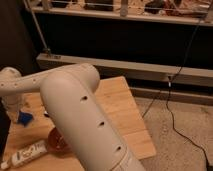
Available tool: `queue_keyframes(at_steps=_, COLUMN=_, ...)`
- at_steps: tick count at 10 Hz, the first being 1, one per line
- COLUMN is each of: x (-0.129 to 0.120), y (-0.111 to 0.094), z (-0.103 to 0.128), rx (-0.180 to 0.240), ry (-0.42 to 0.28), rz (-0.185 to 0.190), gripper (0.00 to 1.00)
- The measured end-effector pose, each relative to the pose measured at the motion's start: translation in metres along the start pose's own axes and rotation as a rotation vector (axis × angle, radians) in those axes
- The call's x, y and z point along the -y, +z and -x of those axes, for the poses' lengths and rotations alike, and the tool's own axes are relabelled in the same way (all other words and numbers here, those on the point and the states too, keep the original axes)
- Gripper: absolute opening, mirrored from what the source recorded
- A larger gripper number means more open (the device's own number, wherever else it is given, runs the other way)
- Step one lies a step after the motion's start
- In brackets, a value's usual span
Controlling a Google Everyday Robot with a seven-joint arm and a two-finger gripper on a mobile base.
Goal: Place the white sponge in the ceramic bowl
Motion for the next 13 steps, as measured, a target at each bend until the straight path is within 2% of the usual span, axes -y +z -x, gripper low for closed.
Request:
queue_keyframes(at_steps=2, x=0.0, y=0.019, z=0.014, rx=0.004, ry=-0.014, rz=-0.048, gripper=0.65)
queue_keyframes(at_steps=5, x=-0.003, y=0.033, z=0.029, rx=0.019, ry=-0.029, rz=-0.093, gripper=0.65)
queue_keyframes(at_steps=7, x=-0.006, y=0.043, z=0.036, rx=0.02, ry=-0.033, rz=-0.107, gripper=0.65)
queue_keyframes(at_steps=10, x=0.004, y=0.057, z=0.04, rx=0.011, ry=-0.013, rz=-0.125, gripper=0.65)
queue_keyframes(at_steps=13, x=0.021, y=0.069, z=0.041, rx=-0.013, ry=0.012, rz=-0.116, gripper=0.65)
